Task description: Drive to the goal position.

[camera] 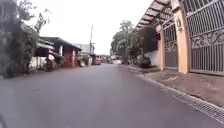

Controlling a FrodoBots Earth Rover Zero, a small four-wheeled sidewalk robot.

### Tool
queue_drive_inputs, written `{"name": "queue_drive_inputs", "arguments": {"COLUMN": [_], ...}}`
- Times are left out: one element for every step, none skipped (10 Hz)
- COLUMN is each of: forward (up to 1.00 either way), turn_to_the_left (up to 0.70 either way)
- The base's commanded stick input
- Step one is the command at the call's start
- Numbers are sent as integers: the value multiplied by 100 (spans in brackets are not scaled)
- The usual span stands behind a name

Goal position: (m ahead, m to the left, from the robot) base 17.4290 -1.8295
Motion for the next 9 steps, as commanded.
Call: {"name": "queue_drive_inputs", "arguments": {"forward": [100,100,100,100,100,100,100,100,100], "turn_to_the_left": [0,0,0,0,0,0,0,0,0]}}
